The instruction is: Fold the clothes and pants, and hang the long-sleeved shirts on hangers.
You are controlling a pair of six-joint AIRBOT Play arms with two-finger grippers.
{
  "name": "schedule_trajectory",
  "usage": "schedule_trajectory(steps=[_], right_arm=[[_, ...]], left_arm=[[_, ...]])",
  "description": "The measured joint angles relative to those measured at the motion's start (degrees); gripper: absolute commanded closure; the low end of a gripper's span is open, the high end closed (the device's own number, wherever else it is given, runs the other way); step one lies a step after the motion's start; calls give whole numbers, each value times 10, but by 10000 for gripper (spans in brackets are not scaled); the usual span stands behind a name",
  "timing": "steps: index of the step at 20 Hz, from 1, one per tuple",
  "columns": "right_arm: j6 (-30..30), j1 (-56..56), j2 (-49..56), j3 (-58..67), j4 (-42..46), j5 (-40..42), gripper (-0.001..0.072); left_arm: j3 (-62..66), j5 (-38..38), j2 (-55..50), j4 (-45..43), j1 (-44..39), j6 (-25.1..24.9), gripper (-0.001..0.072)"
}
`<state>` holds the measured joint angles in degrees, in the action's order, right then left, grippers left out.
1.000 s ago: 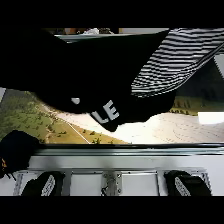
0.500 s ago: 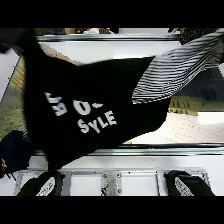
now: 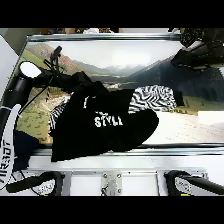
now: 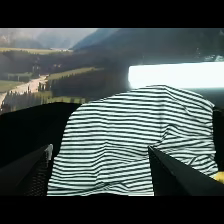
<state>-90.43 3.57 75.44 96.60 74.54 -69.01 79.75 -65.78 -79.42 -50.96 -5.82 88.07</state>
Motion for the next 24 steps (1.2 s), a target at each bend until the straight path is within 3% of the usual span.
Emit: schedule_trajectory(steps=[11,20,24], right_arm=[[54,-122,-31,-104,-25,-4,54],[56,-299,79,-169,-130,153,54],[56,-348,139,-167,-183,248,54]], left_arm=[[-114,35,8,-6,115,-4,28],[-129,91,-75,-8,155,-60,28],[-92,88,-122,-49,146,-76,28]])
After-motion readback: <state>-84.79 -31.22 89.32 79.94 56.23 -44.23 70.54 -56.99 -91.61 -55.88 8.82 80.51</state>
